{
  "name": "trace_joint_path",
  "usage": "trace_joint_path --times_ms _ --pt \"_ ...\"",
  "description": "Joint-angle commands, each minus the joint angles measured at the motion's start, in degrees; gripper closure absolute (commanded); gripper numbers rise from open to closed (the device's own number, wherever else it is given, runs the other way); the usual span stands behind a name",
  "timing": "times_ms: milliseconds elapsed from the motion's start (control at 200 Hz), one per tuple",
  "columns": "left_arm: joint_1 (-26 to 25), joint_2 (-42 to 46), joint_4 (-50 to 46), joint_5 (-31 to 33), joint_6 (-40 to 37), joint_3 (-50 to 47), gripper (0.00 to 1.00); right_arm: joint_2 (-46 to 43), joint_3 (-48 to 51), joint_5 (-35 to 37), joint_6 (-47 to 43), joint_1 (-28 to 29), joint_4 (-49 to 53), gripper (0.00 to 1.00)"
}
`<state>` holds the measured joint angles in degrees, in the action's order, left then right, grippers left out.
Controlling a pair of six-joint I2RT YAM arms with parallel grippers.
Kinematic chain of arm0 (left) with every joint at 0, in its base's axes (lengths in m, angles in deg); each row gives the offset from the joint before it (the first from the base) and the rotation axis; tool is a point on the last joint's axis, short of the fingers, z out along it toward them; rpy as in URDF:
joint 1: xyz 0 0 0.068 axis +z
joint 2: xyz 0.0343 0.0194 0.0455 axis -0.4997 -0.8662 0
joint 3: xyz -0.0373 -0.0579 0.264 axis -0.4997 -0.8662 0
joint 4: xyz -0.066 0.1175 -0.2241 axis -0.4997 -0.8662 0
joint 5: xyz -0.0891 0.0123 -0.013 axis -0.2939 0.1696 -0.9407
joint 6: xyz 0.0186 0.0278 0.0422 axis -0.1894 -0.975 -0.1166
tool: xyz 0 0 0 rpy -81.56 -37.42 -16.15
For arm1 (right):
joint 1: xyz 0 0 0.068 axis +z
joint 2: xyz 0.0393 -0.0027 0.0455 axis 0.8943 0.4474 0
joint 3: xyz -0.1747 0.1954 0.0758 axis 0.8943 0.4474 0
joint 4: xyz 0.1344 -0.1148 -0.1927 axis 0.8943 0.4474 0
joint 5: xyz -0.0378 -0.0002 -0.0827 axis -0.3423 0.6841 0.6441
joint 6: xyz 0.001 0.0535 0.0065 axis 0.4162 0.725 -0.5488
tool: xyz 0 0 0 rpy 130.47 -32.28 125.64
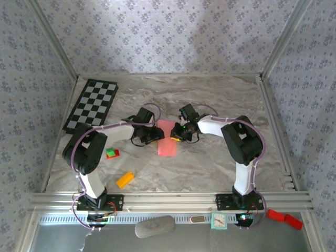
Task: Fold a paper plane with a square sheet of paper (pick it up from the middle)
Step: Hold the square sheet of paper at the center of the table.
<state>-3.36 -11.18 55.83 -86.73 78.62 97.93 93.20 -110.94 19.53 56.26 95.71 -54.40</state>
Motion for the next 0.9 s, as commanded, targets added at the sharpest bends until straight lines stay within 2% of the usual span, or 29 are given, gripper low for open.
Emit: trace_joint_path --times_ms 0,195,355,630,894 --pt "0.2 1.9 -6.2 2.8 -0.6 2.1 0.47 1.5 -0.7 1.4 0.1 0.3 4.4 0.81" --pt "-1.7 -1.0 -9.0 2.5 -4.1 5.4 0.36 0.8 -1.0 -1.1 1.0 0.4 1.0 0.78" --pt "-3.0 -4.1 -12.5 5.2 -4.9 8.5 0.35 0.0 -1.2 -2.4 1.7 0.2 -0.8 0.75" --pt "-3.0 -7.2 -14.3 8.3 -3.6 9.2 0.46 -3.9 -0.1 -2.7 2.1 -1.0 -0.6 0.66" --pt "-2.5 -6.8 -11.4 8.2 -0.8 6.7 0.59 -9.3 4.7 0.7 1.6 -3.9 -1.0 0.62"
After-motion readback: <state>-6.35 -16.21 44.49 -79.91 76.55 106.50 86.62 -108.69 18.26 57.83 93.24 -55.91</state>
